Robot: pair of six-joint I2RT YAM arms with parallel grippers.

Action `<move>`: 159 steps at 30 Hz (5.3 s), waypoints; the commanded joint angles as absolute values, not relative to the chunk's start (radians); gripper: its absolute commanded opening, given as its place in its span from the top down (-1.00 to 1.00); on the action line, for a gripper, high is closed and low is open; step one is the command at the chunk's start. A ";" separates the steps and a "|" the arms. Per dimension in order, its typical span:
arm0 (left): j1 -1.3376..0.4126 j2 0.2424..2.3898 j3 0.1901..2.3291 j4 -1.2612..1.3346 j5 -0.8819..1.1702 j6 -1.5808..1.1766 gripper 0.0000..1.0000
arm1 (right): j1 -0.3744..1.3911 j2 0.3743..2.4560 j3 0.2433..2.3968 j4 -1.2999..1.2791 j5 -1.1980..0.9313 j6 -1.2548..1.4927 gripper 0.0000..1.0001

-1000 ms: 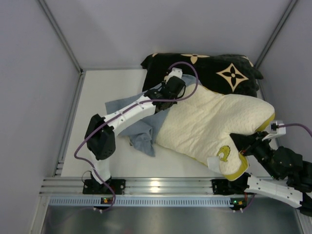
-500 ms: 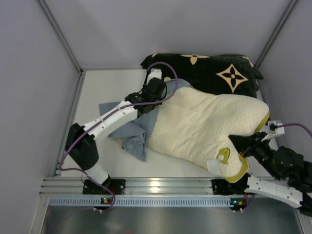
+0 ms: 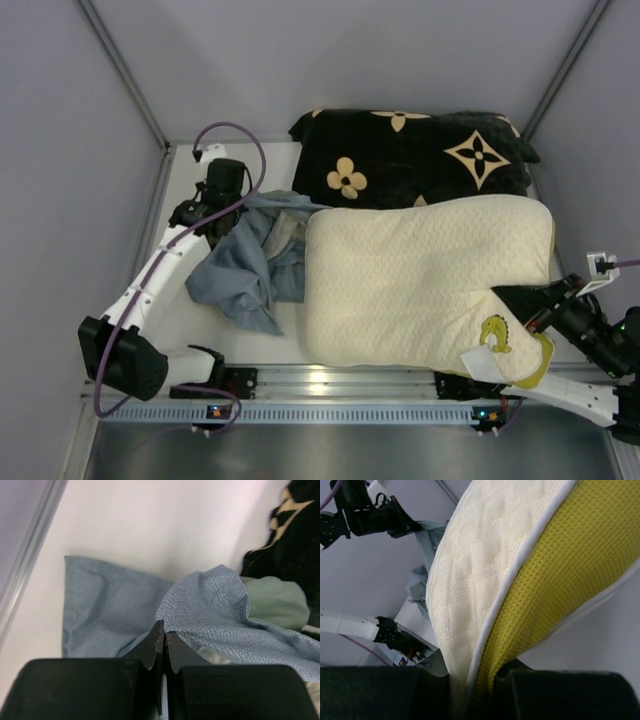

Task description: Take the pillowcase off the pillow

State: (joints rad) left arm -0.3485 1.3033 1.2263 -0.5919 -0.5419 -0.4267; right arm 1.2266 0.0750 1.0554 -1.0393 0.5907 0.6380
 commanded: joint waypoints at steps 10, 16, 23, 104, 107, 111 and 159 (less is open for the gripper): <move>-0.146 1.077 1.173 -0.765 -0.623 -0.405 1.00 | 1.239 0.175 1.054 -0.956 0.715 0.670 1.00; -0.132 0.980 1.192 -0.814 -0.672 -0.410 1.00 | 1.239 0.172 1.035 -0.948 0.704 0.677 1.00; -0.130 1.038 1.299 -0.873 -0.787 -0.390 1.00 | 1.239 0.186 0.959 -0.901 0.638 0.696 1.00; -0.557 0.977 1.026 -0.683 -0.150 -0.629 -0.81 | 1.029 1.293 0.552 0.246 0.248 0.779 0.82; -0.603 0.988 1.020 -0.678 -0.184 -0.643 -0.82 | 0.976 1.238 0.519 0.155 0.325 0.767 0.63; -0.633 0.991 0.994 -0.660 -0.193 -0.657 -0.83 | 0.888 1.186 0.460 0.112 0.315 0.735 0.56; -0.699 0.694 0.623 -0.121 0.362 -0.847 -0.93 | 0.678 0.217 0.430 -0.503 0.213 0.678 -0.99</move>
